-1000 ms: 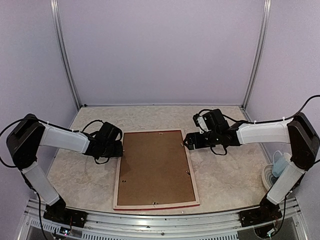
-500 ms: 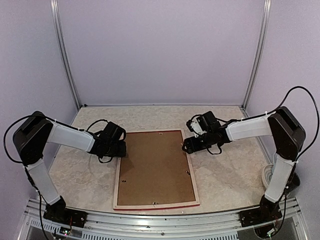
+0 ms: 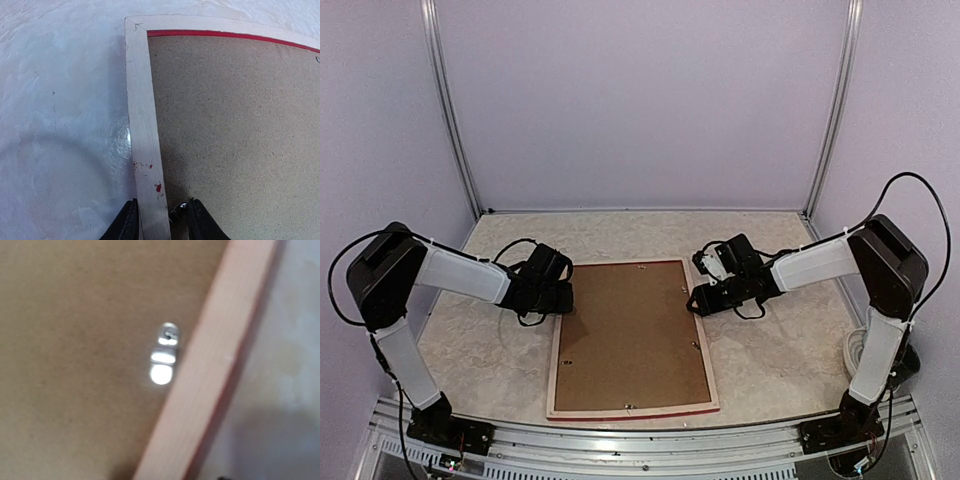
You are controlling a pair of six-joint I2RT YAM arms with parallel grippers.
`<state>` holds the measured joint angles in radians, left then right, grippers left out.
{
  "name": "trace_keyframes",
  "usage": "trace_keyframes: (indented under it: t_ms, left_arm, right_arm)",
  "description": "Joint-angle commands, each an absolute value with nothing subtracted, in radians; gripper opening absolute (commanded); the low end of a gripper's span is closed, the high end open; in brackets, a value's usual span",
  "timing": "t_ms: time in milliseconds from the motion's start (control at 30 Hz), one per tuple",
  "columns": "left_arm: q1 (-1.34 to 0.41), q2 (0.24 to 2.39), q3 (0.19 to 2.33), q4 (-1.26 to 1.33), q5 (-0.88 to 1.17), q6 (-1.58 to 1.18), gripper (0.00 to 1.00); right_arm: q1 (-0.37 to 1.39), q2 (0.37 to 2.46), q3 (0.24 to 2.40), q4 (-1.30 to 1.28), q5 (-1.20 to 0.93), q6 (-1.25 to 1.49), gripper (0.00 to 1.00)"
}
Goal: Put the photo into the frame
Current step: Press the fastener onto the backboard.
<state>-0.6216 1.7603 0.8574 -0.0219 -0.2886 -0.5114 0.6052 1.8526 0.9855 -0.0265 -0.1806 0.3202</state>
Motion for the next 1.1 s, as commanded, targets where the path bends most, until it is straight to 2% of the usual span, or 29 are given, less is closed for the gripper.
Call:
trace_keyframes:
  t_ms: [0,100,300,567,833,1067]
  left_arm:
    - [-0.624,1.788,0.861,-0.029,-0.295,-0.499,0.33]
    - [-0.626,1.79,0.863,-0.037,-0.307,-0.499,0.31]
    - [-0.626,1.789,0.861,-0.049,-0.321,-0.496,0.27]
    - [-0.626,1.782,0.857,-0.056,-0.321,-0.492,0.17]
    - [-0.626,1.775,0.861,-0.061,-0.331,-0.488,0.0]
    - [-0.638,1.764,0.855,-0.072,-0.321,-0.481,0.0]
  right_arm:
    - [0.599,1.886,0.96,-0.026,-0.203,0.335,0.42]
    - [0.601,1.878,0.957,-0.03,-0.202,0.339,0.35]
    - [0.601,1.861,0.95,-0.038,-0.192,0.345,0.27]
    - [0.601,1.869,0.955,-0.039,-0.193,0.354,0.26]
    - [0.601,1.869,0.959,-0.041,-0.196,0.355,0.24]
    - [0.601,1.862,0.965,-0.051,-0.197,0.354,0.24]
